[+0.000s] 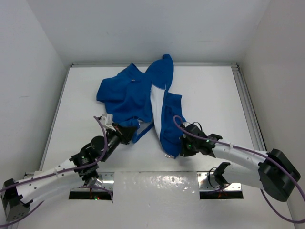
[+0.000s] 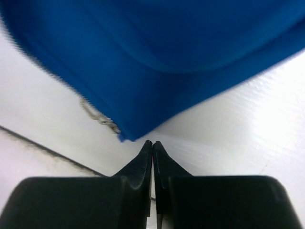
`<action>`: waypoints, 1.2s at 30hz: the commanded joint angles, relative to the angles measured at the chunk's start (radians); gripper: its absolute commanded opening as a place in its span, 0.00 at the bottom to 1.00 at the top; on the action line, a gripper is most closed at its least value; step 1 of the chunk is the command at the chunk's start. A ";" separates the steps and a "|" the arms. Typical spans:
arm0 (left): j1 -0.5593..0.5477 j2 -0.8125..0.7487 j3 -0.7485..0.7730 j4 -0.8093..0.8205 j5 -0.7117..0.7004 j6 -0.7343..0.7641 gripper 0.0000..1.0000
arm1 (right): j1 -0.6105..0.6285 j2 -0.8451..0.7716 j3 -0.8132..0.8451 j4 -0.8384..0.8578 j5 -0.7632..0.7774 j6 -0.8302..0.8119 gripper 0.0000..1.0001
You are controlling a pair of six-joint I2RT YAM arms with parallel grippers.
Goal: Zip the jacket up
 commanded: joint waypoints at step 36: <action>-0.003 -0.024 0.057 -0.039 -0.010 0.038 0.00 | 0.040 0.332 0.231 -0.044 0.014 -0.209 0.53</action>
